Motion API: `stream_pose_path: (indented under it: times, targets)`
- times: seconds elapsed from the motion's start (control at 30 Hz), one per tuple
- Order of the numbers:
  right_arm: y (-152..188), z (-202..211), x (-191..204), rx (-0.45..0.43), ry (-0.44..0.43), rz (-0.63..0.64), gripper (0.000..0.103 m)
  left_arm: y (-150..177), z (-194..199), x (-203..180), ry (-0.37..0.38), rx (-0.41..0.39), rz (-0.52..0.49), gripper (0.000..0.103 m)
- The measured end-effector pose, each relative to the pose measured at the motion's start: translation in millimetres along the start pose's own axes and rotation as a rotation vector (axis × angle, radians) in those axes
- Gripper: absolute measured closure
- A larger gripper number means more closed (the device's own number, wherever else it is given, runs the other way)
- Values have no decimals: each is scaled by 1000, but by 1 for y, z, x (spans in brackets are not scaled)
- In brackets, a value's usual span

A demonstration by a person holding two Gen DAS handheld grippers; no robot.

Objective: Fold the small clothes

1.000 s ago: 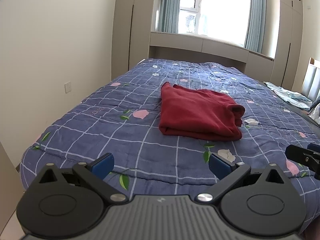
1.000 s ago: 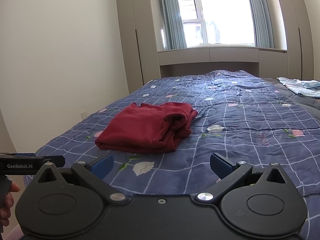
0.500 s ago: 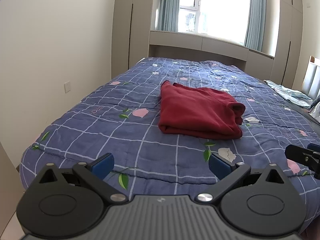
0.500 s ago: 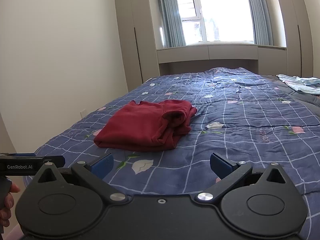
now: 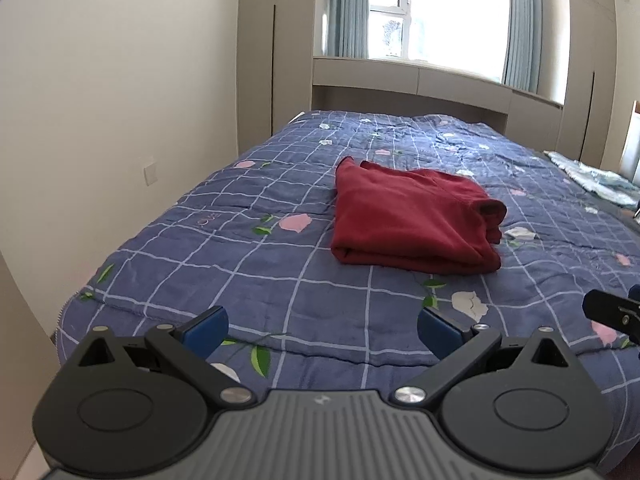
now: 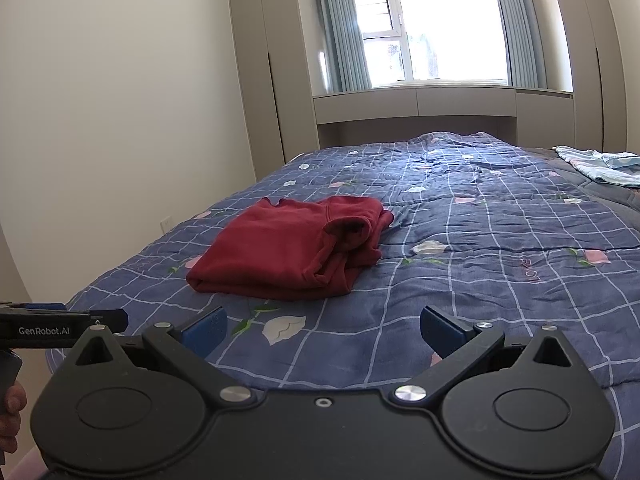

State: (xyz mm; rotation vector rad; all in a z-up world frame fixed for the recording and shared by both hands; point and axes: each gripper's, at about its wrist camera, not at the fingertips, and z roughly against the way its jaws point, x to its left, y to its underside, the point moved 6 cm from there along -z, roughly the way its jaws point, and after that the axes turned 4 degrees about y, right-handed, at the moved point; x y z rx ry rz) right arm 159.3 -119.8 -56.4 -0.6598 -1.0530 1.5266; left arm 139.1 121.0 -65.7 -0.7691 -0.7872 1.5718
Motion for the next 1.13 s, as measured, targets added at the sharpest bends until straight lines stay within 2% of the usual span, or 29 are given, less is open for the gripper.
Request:
stream_pose_path:
  times: [0.63, 0.83, 1.13]
  targets:
    - [5, -6, -4, 23, 2, -17, 1, 1, -7, -3, 2, 24, -14, 0]
    - [6, -9, -6, 32, 3, -23, 1, 2, -11, -4, 23, 37, -14, 0]
    - [8, -13, -8, 45, 5, -33, 1, 6, -14, -1, 5, 55, -16, 0]
